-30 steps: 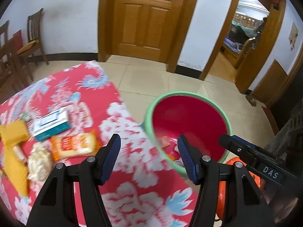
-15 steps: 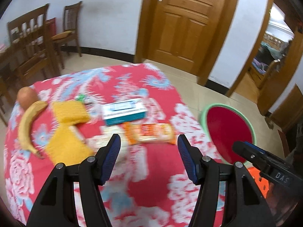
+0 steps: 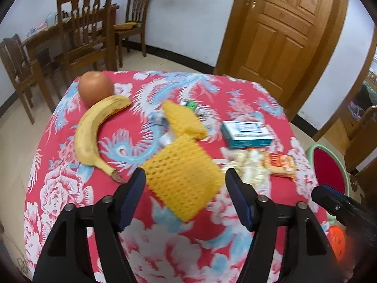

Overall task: Collect trash
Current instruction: 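Move both tools back over the table, then grasp the yellow foam net with the left tool while the right tool grasps crumpled paper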

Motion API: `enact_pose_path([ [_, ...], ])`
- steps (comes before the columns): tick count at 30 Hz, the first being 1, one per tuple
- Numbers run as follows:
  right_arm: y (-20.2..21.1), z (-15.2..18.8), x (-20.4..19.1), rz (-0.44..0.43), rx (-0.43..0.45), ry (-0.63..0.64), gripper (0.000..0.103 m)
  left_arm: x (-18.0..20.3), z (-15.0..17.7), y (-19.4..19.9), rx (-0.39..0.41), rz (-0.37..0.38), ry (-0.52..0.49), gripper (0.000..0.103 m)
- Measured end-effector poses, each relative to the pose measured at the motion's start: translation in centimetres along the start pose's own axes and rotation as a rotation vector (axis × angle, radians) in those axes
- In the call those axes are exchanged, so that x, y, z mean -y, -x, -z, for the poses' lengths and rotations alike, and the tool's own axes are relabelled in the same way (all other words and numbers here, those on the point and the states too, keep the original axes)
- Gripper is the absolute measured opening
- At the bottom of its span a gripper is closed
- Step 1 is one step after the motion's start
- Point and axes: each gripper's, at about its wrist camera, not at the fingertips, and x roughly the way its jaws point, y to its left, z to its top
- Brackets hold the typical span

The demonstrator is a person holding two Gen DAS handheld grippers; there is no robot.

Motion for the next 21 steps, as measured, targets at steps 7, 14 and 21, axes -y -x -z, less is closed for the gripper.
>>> enact_pose_path([
  [7, -2.4, 0.0, -2.1, -0.014, -0.035, 0.004, 0.063, -1.8, 0.2, -2.8, -0.047, 0.016, 0.041, 0.071],
  [14, -4.6, -0.6, -3.0, -0.035, -0.055, -0.008, 0.063, -1.9, 0.7, -4.6, -0.065, 0.060, 0.040, 0.071],
  [21, -6.8, -1.0, -3.2, -0.040, -0.078, -0.014, 0.054, -1.7, 1.2, -5.6, -0.088, 0.102, 0.040, 0.049],
])
